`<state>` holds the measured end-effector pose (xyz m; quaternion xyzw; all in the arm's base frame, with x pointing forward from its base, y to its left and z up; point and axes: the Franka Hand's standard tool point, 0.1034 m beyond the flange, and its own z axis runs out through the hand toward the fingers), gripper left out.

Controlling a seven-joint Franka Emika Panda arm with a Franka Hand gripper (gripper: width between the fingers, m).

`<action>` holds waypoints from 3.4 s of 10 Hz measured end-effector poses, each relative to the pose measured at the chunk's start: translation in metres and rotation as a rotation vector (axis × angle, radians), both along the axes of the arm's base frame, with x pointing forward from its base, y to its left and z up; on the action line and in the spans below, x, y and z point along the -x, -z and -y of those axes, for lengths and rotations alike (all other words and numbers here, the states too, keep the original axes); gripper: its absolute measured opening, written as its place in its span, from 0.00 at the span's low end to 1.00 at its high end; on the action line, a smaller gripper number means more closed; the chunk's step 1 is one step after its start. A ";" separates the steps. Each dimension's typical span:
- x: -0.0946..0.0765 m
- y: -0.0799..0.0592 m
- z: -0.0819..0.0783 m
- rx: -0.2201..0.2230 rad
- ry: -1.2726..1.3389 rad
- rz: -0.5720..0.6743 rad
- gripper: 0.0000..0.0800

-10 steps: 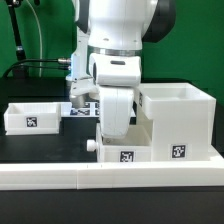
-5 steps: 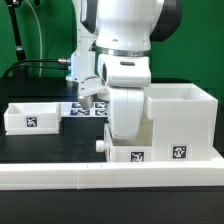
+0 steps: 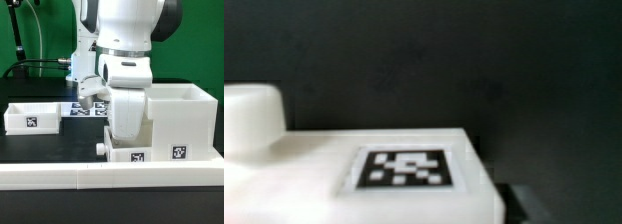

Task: Assemble drawer

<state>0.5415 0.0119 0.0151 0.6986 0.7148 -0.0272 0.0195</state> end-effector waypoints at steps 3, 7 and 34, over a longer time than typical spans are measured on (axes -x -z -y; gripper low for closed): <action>-0.005 -0.016 0.000 0.010 0.017 -0.020 0.60; -0.010 -0.061 0.015 0.032 0.031 -0.047 0.81; -0.007 -0.013 -0.010 -0.201 0.090 -0.138 0.81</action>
Offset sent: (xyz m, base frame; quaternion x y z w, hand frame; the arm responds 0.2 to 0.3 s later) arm 0.0066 -0.0009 0.0384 0.0388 -0.0081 0.0021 0.9992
